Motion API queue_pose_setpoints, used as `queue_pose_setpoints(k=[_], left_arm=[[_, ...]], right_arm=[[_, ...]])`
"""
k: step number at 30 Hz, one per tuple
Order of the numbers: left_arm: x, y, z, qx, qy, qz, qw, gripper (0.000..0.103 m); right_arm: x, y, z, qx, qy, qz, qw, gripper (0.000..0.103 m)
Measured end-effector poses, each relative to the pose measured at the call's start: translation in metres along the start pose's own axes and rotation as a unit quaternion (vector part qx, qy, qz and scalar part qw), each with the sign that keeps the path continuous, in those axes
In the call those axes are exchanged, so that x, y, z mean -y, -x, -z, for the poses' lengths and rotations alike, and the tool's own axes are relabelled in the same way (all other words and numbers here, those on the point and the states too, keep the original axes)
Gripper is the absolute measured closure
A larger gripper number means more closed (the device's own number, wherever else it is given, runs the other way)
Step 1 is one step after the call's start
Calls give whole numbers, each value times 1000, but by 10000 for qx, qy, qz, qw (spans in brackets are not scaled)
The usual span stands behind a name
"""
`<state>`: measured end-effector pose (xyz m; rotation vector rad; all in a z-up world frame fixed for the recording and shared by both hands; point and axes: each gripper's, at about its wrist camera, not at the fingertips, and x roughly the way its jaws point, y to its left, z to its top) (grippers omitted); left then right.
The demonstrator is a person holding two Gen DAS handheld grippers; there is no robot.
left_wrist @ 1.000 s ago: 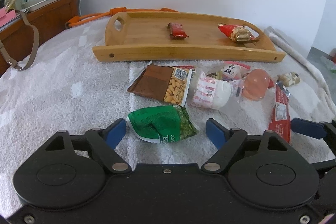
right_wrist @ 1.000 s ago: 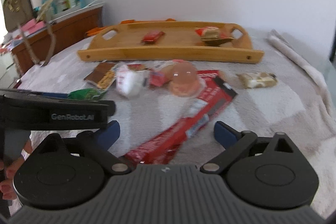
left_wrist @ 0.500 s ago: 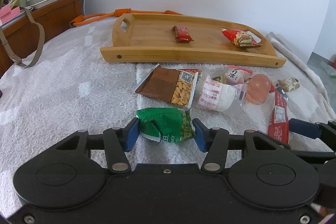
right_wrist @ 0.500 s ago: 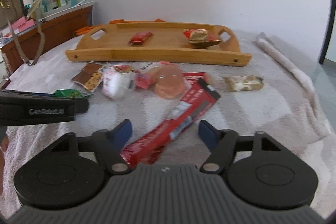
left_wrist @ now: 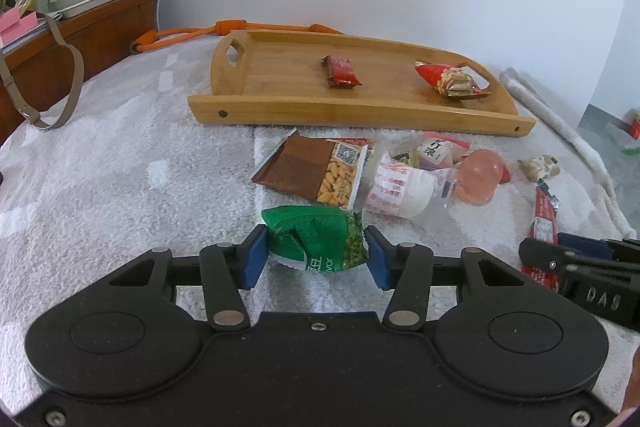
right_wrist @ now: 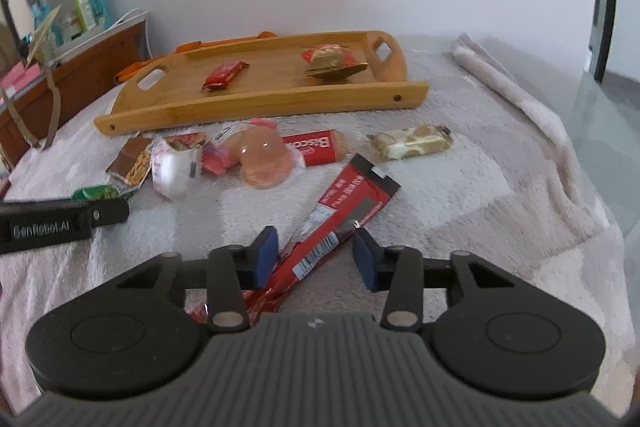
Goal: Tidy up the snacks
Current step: 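Grasp the green nut bag with the left tool while the right tool grasps the long red stick snack, then carry both snacks onto the bamboo tray and open both tools to release them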
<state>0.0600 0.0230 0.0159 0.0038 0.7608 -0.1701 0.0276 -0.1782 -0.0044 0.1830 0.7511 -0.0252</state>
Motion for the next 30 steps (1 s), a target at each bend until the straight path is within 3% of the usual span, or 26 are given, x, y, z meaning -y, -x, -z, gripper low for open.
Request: queue_pose_setpoints(k=[6, 13, 26, 29, 30], left_arm=[[8, 0, -3, 0, -87, 32, 10000, 59], [16, 4, -12, 19, -133, 59, 9999, 60], [20, 0, -68, 241, -128, 28, 9996, 60], [16, -4, -84, 233, -28, 63, 9997, 60], [15, -6, -89, 241, -8, 46, 9997, 60]], right_arm=[[15, -7, -15, -260, -596, -200, 9977, 73], [21, -10, -32, -452, -692, -330, 9960, 77], [26, 2, -78, -147, -793, -478, 9956, 81], [27, 2, -100, -58, -580, -461, 9972, 83], [27, 1, -109, -41, -520, -453, 9976, 90]])
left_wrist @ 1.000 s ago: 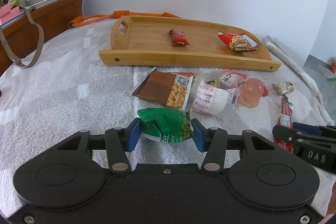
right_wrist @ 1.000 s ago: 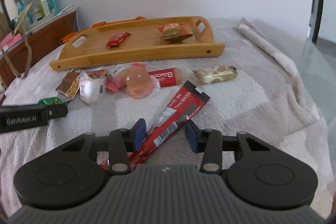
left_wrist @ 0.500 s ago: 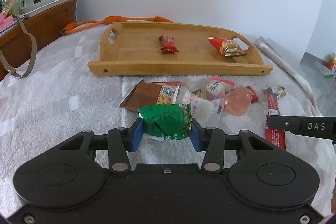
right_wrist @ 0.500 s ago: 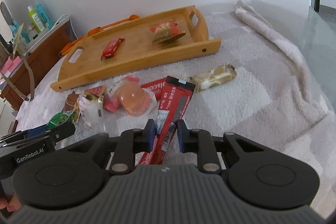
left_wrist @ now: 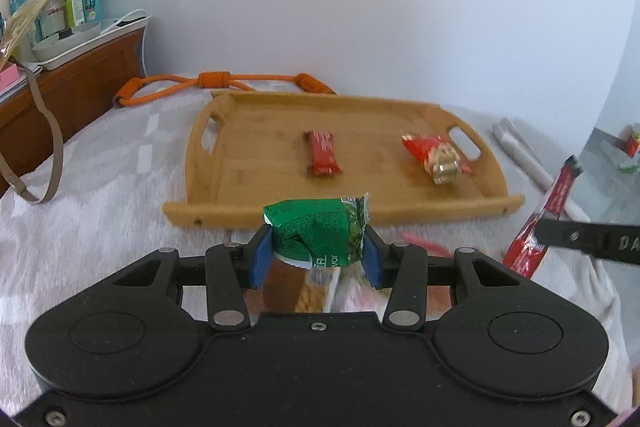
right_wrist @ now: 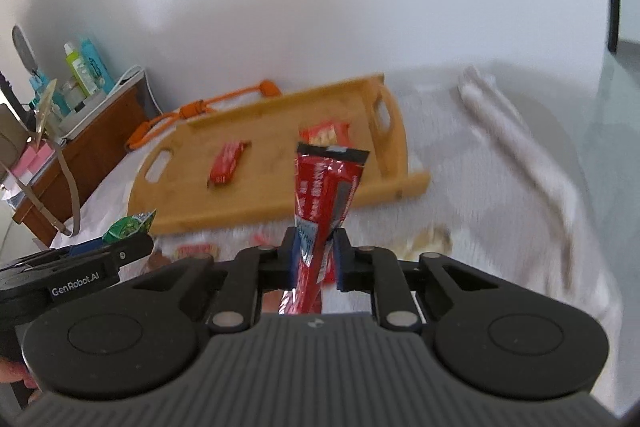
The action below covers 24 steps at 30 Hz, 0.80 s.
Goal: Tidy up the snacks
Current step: 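Carry both snacks onto the bamboo tray and open both tools to release them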
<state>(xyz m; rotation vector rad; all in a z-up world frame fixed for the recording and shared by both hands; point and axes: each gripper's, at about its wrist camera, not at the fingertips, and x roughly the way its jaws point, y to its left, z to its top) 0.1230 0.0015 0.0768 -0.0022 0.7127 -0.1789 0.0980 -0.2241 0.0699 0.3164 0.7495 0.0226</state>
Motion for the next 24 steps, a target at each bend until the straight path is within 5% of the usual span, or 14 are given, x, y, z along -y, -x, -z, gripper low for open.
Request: queue_pose_setpoints(k=[7, 12, 16, 24], left_arm=[[-12, -20, -30, -6, 199, -148, 9997, 60], [-22, -30, -33, -64, 332, -151, 9993, 60], [-21, -37, -29, -125, 250, -182, 9994, 60], [-19, -45, -27, -208, 219, -178, 9994, 60]], right_arm=[[-1, -9, -49, 1, 429, 48, 9991, 96], [10, -38, -48, -727, 101, 48, 9973, 81], [17, -65, -39, -1091, -261, 62, 9937, 49], [7, -104, -31, -1448, -184, 387, 9885, 42]])
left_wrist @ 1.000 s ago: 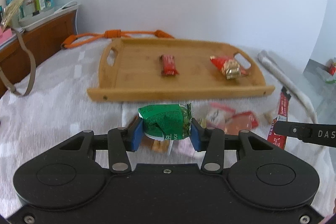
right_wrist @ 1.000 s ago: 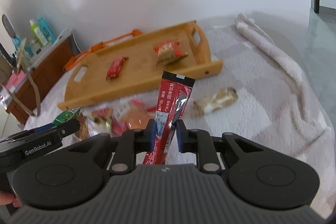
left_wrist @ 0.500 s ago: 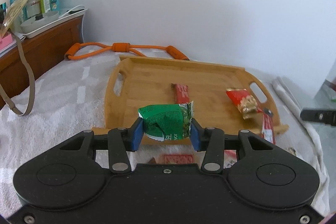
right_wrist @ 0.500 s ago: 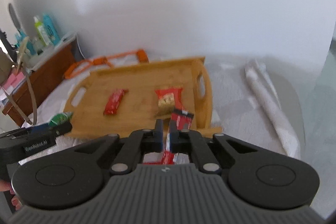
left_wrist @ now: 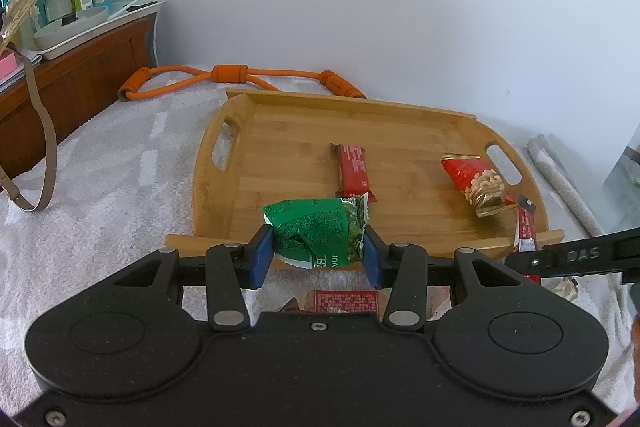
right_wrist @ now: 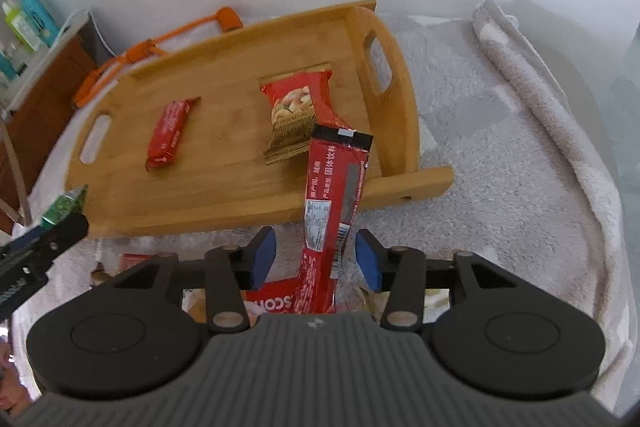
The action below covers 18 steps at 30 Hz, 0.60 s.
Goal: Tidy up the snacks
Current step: 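Carry both snacks onto the bamboo tray and open both tools to release them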
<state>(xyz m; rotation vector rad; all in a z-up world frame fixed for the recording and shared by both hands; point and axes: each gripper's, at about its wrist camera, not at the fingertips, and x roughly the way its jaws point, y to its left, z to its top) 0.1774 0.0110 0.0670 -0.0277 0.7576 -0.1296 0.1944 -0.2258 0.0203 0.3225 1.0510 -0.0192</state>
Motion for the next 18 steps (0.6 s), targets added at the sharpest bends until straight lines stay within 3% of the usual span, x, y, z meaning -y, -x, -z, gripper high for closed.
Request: queue_pose_setpoints(k=[1, 4, 11, 15, 18], left_arm=[[0, -1, -1, 5, -16, -5, 10000, 60], [0, -3, -4, 4, -32, 4, 10000, 60], [-6, -9, -19, 87, 26, -23, 10000, 60], [-9, -17, -32, 83, -36, -79, 9999, 60], [-12, -28, -42, 34, -16, -81, 10000, 60]], right_arm=[[-1, -3, 0, -42, 25, 33, 10000, 62], [-3, -7, -1, -119, 57, 185, 9997, 83], [-11, 20, -17, -38, 506, 387, 9980, 87], [-9, 31, -44, 73, 593, 363, 9976, 87], [-13, 23, -64, 173, 930, 624, 9936, 87]])
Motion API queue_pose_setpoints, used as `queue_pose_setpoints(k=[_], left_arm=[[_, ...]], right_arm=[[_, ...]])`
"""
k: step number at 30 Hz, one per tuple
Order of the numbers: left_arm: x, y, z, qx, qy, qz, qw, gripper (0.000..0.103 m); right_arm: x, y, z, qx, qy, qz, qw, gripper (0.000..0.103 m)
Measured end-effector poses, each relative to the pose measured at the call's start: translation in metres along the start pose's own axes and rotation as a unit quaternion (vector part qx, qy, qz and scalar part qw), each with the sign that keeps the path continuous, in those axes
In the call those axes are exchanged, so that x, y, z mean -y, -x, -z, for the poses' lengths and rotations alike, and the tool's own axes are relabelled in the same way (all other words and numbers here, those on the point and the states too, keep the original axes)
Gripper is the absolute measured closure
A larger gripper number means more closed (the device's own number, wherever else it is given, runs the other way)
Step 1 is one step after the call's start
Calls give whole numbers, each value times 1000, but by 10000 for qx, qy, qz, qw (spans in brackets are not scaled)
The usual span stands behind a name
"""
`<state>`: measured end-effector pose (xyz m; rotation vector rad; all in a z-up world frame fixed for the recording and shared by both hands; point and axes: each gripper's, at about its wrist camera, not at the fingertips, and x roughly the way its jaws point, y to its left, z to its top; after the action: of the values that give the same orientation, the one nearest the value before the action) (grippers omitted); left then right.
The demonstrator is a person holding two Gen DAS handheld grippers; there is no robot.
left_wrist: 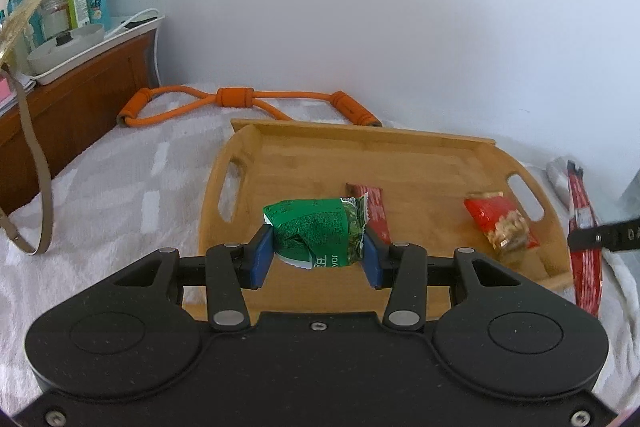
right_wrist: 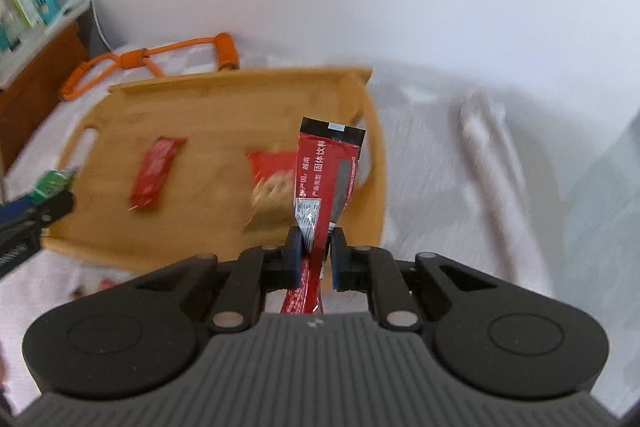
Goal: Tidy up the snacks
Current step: 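Carry both snacks onto the bamboo tray and open both tools to release them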
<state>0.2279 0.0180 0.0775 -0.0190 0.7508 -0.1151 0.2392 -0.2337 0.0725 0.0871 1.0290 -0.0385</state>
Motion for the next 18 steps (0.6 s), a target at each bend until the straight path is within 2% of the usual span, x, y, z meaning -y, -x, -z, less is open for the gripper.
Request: queue_pose_setpoints(k=[7, 14, 18], left_arm=[[-3, -34, -15, -49, -28, 25, 10000, 60], [1, -72, -11, -219, -146, -92, 9996, 60], [3, -84, -6, -256, -172, -101, 9995, 60]], right_arm=[[-8, -33, -38, 91, 438, 260, 9987, 87], [-21, -68, -51, 64, 759, 466, 9960, 87], [-18, -83, -53, -23, 697, 360, 9969, 87]])
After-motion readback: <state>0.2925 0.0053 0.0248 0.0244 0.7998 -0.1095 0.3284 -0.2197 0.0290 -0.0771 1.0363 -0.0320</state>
